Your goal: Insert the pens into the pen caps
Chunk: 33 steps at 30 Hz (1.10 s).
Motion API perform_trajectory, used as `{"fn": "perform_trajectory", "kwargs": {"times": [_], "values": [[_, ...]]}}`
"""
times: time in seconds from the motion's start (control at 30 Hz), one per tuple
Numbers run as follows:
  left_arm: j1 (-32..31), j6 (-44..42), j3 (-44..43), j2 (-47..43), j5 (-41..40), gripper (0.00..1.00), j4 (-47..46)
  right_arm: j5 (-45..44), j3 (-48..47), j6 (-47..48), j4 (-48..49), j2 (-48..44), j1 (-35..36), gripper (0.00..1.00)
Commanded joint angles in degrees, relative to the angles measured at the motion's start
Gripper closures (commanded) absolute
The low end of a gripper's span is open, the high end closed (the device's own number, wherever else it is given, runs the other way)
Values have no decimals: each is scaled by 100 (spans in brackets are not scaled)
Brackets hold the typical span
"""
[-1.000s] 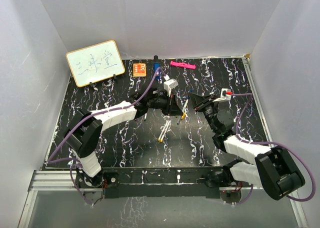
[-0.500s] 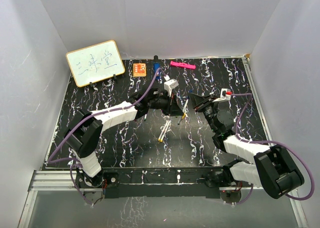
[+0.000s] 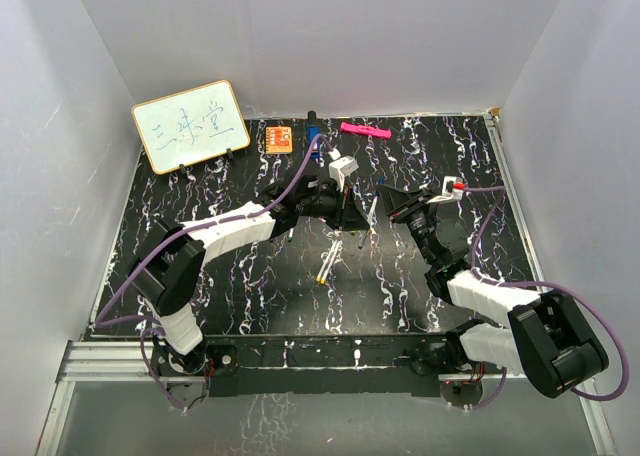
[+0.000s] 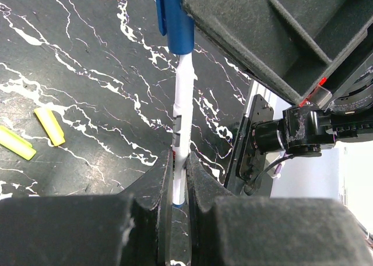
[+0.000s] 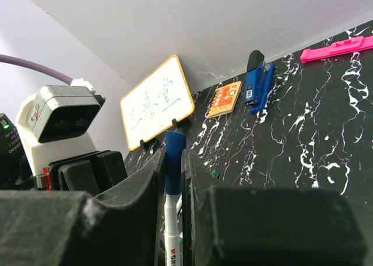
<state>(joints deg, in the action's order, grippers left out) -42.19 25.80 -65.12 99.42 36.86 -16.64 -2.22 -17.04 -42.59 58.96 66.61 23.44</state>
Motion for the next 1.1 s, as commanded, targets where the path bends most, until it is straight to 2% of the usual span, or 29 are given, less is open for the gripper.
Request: {"fn": "perform_trajectory", "kwargs": {"times": [0.0,0.77,1.07], "values": [[19,61,-294,-239,-79,100,-506,357,1,42,-16,-77,41,100],[27,241,-80,-287,-191,100,-735,418,-114,50,-87,-66,47,100],[260,373,-252,-262,-264,100,-1020,636,-385,231,-788,34,49,100]]}}
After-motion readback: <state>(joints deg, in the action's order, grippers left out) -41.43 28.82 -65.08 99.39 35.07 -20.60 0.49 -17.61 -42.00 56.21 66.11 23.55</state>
